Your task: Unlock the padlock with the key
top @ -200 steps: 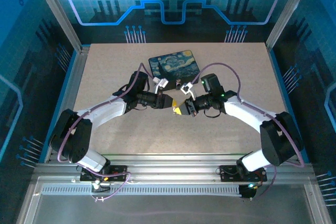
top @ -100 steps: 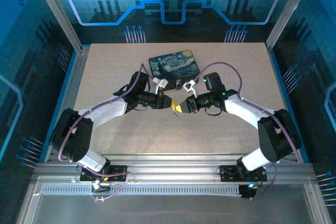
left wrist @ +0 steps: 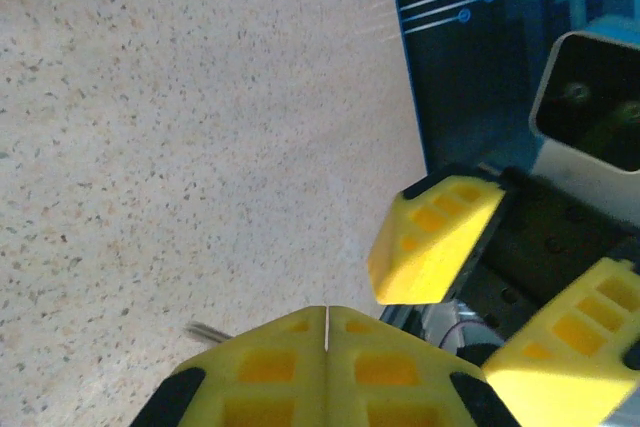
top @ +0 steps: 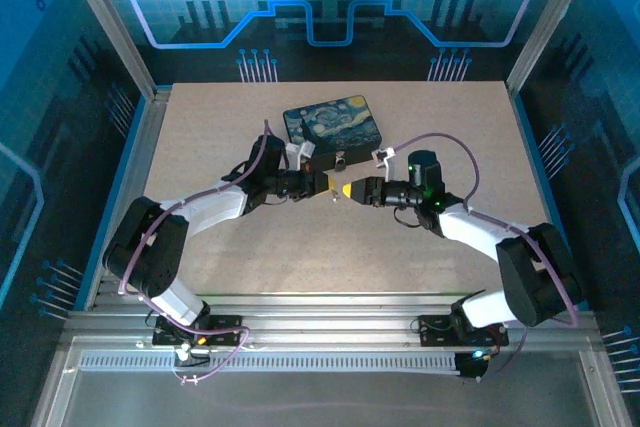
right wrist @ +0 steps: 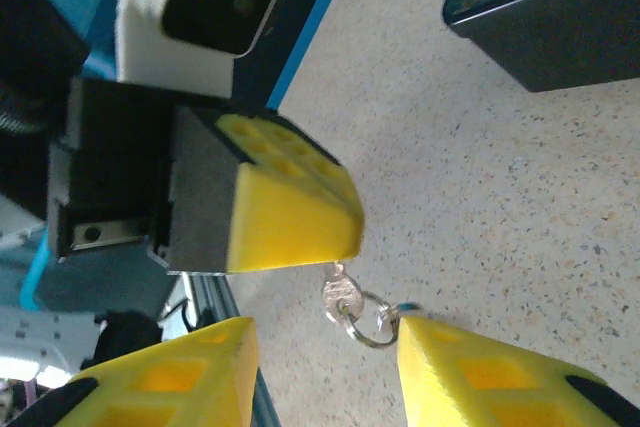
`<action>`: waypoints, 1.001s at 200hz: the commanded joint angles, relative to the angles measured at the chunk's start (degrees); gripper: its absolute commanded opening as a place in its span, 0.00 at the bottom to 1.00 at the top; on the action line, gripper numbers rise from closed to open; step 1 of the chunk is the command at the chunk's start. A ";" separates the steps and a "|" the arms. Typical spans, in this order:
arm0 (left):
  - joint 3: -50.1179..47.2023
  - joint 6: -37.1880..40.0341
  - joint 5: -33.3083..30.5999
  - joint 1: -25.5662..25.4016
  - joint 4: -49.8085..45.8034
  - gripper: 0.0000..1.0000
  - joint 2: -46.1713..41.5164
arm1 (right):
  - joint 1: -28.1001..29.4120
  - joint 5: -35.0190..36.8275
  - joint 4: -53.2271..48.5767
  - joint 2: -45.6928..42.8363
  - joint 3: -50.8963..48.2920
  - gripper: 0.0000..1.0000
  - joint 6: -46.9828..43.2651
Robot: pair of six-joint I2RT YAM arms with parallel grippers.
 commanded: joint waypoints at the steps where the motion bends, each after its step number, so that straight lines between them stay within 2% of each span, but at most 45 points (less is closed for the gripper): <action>1: -1.37 -4.06 -2.16 0.37 6.31 0.00 0.54 | 1.61 3.67 7.23 2.71 -0.01 0.42 9.80; 32: -2.07 -5.21 -1.59 0.36 7.93 0.00 1.05 | 3.24 4.94 10.96 6.00 0.54 0.43 12.25; 68: -3.49 -5.79 -1.13 0.79 9.39 0.00 0.25 | 4.78 5.52 13.74 8.81 1.34 0.37 14.22; 114: -4.48 -6.80 -0.32 2.19 11.09 0.00 0.10 | 5.64 4.85 19.50 11.39 1.07 0.22 18.22; 170: -5.08 -8.01 0.25 2.77 13.16 0.00 0.17 | 6.56 5.00 25.52 13.36 1.17 0.22 22.74; 200: -5.57 -9.43 0.50 2.76 15.31 0.00 0.51 | 6.98 5.50 28.38 14.06 1.47 0.17 25.46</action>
